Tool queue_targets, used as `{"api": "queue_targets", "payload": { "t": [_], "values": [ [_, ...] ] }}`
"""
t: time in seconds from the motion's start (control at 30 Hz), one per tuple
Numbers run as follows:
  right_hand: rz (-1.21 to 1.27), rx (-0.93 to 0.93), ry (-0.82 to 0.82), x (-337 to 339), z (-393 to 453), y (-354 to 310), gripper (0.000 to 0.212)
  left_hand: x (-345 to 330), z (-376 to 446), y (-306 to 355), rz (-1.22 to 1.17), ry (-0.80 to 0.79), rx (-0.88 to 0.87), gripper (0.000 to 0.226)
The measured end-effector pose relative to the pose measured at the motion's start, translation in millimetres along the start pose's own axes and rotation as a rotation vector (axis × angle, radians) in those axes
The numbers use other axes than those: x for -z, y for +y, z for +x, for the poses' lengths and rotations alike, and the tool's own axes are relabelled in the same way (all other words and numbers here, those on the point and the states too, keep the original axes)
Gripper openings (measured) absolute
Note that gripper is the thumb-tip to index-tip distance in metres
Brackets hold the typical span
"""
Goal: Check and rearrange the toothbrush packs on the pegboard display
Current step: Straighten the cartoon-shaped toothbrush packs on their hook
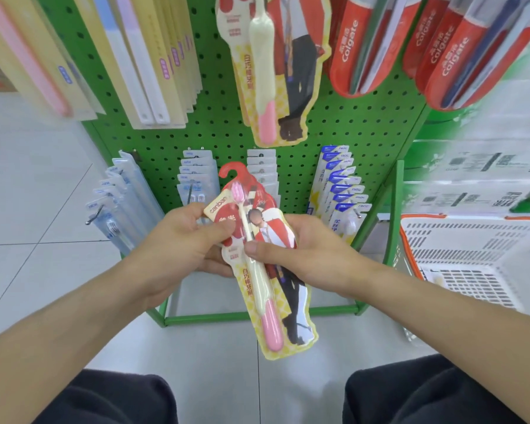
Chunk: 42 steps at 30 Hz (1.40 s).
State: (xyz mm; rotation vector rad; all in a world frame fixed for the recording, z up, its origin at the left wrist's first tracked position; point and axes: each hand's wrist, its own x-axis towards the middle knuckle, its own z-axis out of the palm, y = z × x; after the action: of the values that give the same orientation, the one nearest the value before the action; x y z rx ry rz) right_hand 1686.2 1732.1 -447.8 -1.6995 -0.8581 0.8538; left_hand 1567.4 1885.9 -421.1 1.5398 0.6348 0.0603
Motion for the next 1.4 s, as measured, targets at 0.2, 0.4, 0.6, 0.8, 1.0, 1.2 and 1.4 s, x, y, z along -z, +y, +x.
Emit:
{"api": "queue_targets", "payload": {
  "t": [0.2,0.4,0.6,0.8,1.0,1.2,1.4],
  "values": [
    [0.015,0.062,-0.017,-0.2,3.3,-1.7,0.017,7.0,-10.9,-9.0,0.198,-0.168,0.055,0.030],
    [0.046,0.037,-0.100,-1.5,7.0,-1.0,0.029,14.7,-12.1,-14.4,0.210,-0.026,-0.061,0.018],
    [0.093,-0.021,-0.143,-6.6,8.9,0.3,0.018,20.9,-14.6,-17.6,0.211,-0.089,-0.018,0.024],
    [0.021,-0.110,-0.259,-3.8,4.8,-3.5,0.043,25.3,-11.7,-21.8,0.135,0.015,-0.035,0.021],
    [0.039,-0.128,-0.286,-2.8,5.4,0.3,0.055,22.7,-13.7,-22.3,0.103,0.005,0.011,0.026],
    [0.041,-0.164,-0.328,-2.0,3.5,-1.8,0.060,28.3,-11.2,-22.0,0.061,0.064,0.009,0.039],
    [0.033,-0.164,-0.259,-4.8,4.7,-2.4,0.046,23.7,-18.7,-21.5,0.062,-0.097,0.112,0.073]
  ]
}}
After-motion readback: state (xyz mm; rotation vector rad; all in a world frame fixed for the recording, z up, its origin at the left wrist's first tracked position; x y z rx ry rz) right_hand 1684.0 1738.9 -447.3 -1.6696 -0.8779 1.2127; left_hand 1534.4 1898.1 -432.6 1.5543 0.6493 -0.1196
